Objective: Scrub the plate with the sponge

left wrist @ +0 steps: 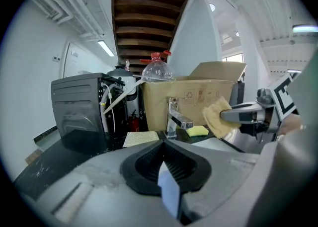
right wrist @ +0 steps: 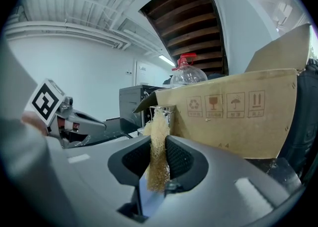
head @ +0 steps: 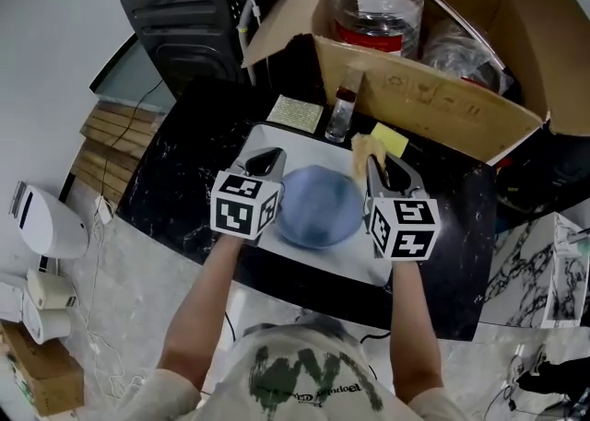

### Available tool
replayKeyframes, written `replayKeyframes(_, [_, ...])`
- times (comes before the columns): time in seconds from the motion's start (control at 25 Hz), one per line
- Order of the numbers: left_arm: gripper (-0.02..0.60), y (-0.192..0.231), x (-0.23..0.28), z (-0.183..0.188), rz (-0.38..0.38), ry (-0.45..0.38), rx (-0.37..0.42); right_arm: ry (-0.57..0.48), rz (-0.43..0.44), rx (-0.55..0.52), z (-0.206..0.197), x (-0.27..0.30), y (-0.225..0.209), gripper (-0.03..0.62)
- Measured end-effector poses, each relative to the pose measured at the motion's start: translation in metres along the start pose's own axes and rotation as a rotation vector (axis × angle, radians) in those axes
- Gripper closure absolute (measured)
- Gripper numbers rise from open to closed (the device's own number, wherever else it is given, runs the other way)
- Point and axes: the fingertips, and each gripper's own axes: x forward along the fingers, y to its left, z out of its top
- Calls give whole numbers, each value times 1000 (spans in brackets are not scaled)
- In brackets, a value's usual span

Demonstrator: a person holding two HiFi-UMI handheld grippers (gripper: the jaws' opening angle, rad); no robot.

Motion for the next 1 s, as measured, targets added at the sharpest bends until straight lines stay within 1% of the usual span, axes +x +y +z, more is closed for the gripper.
replayKeyframes(0.28, [580,8,10,0,-44,6,12,16,-54,7,-2,0,-4,522])
replayKeyframes(0.48, [580,18,14,4,-111,2,40,24,-118,6,0,3,1,522])
replayKeyframes(0.6, [580,30,15,7,-151,-5,52,12,-166,37,8,5,6,522])
replayKeyframes(0.76, [580,43,17,7,-191,-3,65,-1,-219,63,15,5,14,522])
replayKeyframes(1.0, [580,48,24,4,-239,3,70,15,-275,62,10,6,19,522])
